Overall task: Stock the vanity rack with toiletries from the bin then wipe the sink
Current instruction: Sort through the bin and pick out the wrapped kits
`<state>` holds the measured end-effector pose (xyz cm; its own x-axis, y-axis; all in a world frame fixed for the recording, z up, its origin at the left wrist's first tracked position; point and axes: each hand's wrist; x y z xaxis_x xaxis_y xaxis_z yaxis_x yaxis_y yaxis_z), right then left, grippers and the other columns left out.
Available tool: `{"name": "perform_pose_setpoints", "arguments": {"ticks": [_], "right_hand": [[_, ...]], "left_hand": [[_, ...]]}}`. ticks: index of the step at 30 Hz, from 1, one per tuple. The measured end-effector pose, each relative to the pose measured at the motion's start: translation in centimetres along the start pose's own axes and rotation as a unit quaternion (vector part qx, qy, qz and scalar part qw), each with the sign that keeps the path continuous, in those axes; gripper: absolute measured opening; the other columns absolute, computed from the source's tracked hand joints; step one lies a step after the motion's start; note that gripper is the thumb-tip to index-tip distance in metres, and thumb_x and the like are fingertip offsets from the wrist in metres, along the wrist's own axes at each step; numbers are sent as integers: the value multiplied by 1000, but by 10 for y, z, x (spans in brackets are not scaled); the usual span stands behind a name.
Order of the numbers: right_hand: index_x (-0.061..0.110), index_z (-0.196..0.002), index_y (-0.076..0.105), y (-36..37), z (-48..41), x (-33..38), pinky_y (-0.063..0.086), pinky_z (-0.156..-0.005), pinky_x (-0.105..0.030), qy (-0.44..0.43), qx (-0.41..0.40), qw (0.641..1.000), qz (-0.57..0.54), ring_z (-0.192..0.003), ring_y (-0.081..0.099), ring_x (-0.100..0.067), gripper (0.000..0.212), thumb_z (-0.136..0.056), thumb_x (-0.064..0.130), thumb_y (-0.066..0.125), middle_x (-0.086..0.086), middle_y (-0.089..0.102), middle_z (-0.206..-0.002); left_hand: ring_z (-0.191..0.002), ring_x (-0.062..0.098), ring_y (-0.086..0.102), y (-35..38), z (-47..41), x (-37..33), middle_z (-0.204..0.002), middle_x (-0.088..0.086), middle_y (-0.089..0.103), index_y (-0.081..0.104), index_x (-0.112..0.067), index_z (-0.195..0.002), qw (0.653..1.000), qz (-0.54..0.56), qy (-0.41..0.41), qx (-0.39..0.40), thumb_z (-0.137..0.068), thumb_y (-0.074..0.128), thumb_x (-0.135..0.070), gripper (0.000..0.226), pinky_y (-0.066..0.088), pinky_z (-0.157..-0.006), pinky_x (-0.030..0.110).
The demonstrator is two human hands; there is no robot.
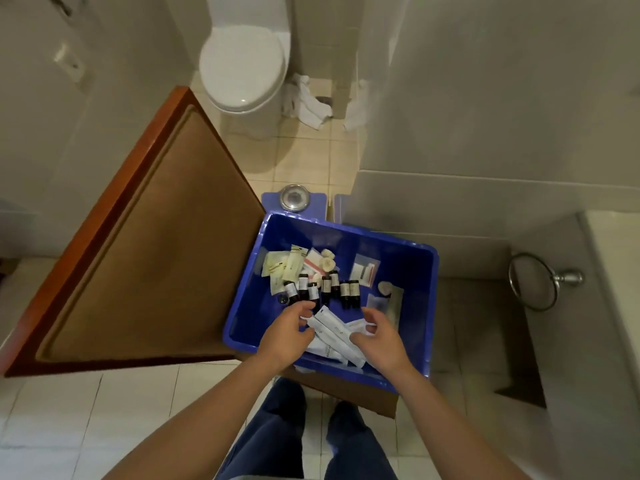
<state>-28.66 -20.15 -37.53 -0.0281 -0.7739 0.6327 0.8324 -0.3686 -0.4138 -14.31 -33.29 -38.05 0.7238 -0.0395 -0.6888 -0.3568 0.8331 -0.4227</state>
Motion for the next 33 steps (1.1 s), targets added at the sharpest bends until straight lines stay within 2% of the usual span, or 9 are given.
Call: {"name": "perform_pose_setpoints", "arguments": {"ticks": [8,14,20,22,24,28,31,33], "right_hand": [[17,-141,44,28,-36,-19,44,-94,-29,73,-46,996,-36,-123,50,-20,60,-85,11,66,-6,48,-140],[16,-141,43,45,-72,-42,45,-90,-27,98,-24,994,-33,-107,50,-13,64,-83,11,69,-5,48,-138],[18,-142,41,59,-110,-71,42,-81,-22,101,1,995,4,-102,48,-10,67,-83,13,70,-2,45,-138],[20,-142,42,61,-122,-80,44,-79,-23,96,6,995,38,-102,51,-11,66,-82,15,70,0,48,-136],[22,-141,44,64,-132,-90,47,-84,-25,85,20,991,103,-110,55,-15,65,-81,19,70,0,51,-135],[24,-140,44,72,-146,-102,47,-95,-32,71,45,975,206,-126,47,-18,64,-81,26,69,1,49,-137],[25,-138,44,77,-152,-101,48,-94,-35,49,47,958,279,-127,43,-20,59,-84,28,67,0,47,-135],[24,-135,46,79,-154,-102,48,-91,-36,41,52,948,311,-124,44,-22,54,-84,28,66,-1,48,-132]], "left_hand": [[-116,10,53,-6,-57,29,-128,-9,53,46,-27,-136,992,-83,11,94,-89,62,-13,51,48,-97,33],[-109,6,53,9,-97,46,-119,-13,52,49,-28,-132,986,-108,18,128,-88,60,-9,49,46,-88,23],[-120,12,52,40,-126,69,-132,-4,53,44,-27,-137,978,-138,12,159,-86,63,-12,57,45,-99,33],[-121,14,51,49,-131,74,-134,-3,52,43,-26,-139,974,-147,9,169,-87,62,-13,57,45,-99,32],[-121,15,51,58,-134,79,-135,-2,51,41,-27,-140,972,-156,4,173,-87,60,-14,57,46,-96,31],[-122,15,51,70,-139,85,-137,-2,50,42,-27,-140,973,-161,-6,164,-86,59,-13,58,47,-94,30],[-121,15,51,73,-143,88,-137,-3,50,46,-25,-136,974,-166,-3,155,-85,61,-14,54,45,-92,28],[-114,13,53,75,-144,90,-135,-5,50,49,-25,-131,975,-165,-6,151,-84,61,-13,49,44,-86,25]]}}
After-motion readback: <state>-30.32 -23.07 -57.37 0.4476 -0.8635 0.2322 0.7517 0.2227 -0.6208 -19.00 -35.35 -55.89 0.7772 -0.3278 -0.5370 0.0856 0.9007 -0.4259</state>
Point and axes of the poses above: each hand's wrist, its own z-axis away from the middle knuckle, its own y-axis out of the palm, x = y × z
